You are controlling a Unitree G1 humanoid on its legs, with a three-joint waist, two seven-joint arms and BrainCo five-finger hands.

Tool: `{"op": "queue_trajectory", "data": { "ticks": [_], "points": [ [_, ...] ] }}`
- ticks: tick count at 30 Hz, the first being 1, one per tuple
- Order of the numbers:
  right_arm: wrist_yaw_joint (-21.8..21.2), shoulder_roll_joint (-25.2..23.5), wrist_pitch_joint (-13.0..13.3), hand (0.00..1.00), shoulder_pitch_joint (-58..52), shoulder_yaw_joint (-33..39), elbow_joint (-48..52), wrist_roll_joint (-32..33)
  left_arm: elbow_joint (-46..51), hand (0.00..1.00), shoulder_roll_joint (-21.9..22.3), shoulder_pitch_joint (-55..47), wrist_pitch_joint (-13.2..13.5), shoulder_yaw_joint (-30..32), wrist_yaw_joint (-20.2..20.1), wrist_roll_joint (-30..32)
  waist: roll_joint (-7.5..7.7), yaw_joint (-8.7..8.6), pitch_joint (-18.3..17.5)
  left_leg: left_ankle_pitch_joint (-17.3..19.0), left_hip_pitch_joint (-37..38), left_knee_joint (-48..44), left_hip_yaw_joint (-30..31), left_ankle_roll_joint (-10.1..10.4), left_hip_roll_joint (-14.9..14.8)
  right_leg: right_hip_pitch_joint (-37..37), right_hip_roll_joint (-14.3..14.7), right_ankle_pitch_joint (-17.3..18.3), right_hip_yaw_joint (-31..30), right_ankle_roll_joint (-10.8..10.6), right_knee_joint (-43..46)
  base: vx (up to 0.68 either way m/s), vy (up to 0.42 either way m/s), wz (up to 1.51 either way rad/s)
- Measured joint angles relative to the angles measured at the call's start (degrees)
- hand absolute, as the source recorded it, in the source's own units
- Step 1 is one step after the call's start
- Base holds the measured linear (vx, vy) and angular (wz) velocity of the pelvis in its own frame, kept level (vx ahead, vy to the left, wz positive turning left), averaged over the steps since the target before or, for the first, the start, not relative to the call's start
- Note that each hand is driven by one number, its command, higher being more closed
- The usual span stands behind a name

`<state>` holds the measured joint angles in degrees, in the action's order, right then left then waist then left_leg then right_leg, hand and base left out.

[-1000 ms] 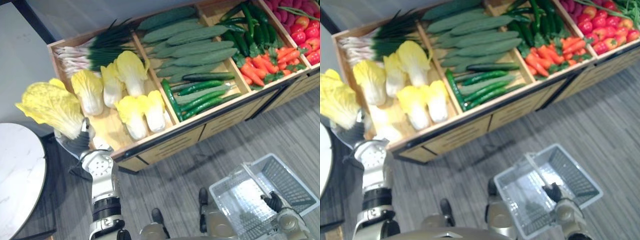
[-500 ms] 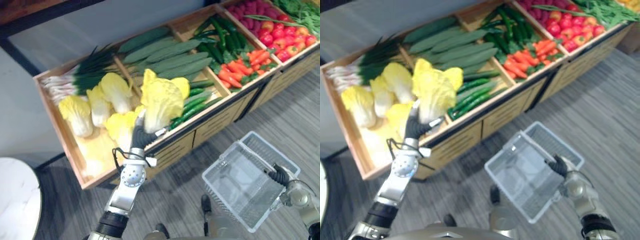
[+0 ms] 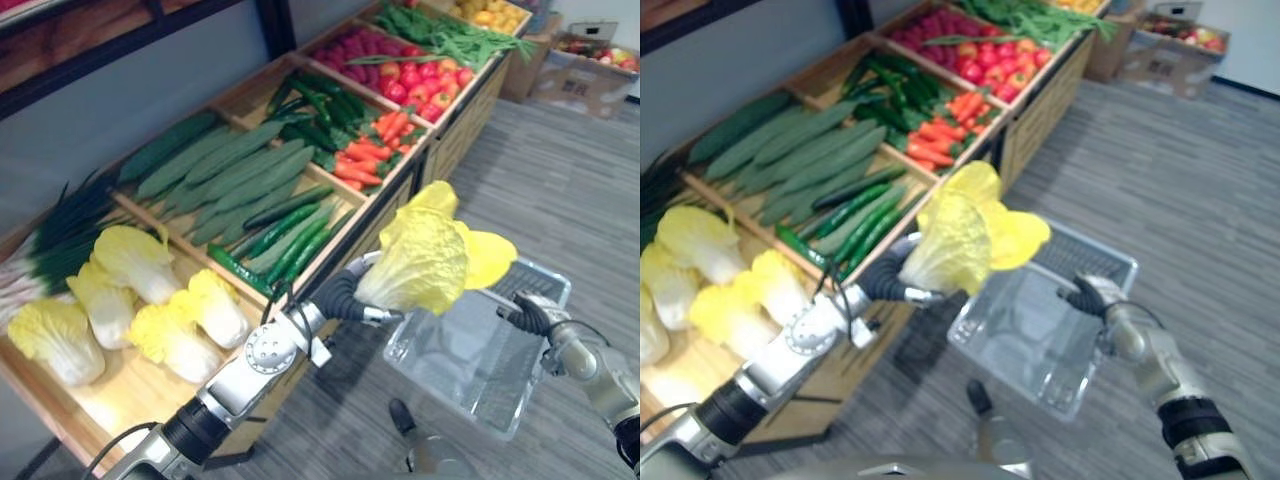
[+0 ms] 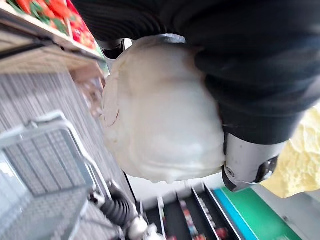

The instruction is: Pick vegetable in the basket

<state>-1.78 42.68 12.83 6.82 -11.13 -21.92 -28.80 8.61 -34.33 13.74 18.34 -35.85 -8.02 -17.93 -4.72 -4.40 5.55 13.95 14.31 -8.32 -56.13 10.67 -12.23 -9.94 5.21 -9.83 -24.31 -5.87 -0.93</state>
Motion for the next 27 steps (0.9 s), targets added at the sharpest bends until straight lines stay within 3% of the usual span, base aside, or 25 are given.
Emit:
{"op": "queue_trajectory", "data": {
  "ticks": [6,13,22,27],
  "points": [
    [0.0,2.9,2.1,1.00,5.0,-6.6,2.9,0.0,-0.1,1.00,-3.2,1.3,1.1,-4.7,-7.1,-2.4,-1.04,-0.06,-1.2,1.4,1.9,-2.3,-6.7,1.3,-1.5,-0.9,3.1,0.0,-4.7,0.0,1.2,0.00,-0.030,-0.50],
    [0.0,5.2,3.0,1.00,6.9,-10.3,3.9,0.0,-1.1,1.00,-7.1,2.1,1.8,-11.7,-10.6,-1.8,-1.01,-0.46,-1.8,2.5,3.7,-5.0,-11.3,2.5,-3.0,-0.9,5.6,-0.4,-8.2,0.1,1.6,0.00,-0.017,-0.33],
    [-0.2,8.9,4.5,1.00,8.1,-12.2,10.7,0.2,-8.5,1.00,-8.0,2.8,2.8,-18.3,-8.6,12.7,-0.61,-2.89,-2.2,3.0,4.0,-6.0,-12.7,2.7,-3.2,-0.9,5.9,-0.6,-9.4,-0.3,1.6,0.00,-0.008,-0.05],
    [-1.3,9.4,6.3,1.00,8.1,-13.0,15.3,2.1,-15.3,1.00,-4.6,3.7,2.8,-18.3,-6.5,19.4,0.22,-3.23,-2.8,3.1,4.1,-6.3,-12.8,2.6,-3.3,-0.8,5.9,-0.7,-9.5,-0.4,1.7,0.00,0.000,0.00]
  ]
}}
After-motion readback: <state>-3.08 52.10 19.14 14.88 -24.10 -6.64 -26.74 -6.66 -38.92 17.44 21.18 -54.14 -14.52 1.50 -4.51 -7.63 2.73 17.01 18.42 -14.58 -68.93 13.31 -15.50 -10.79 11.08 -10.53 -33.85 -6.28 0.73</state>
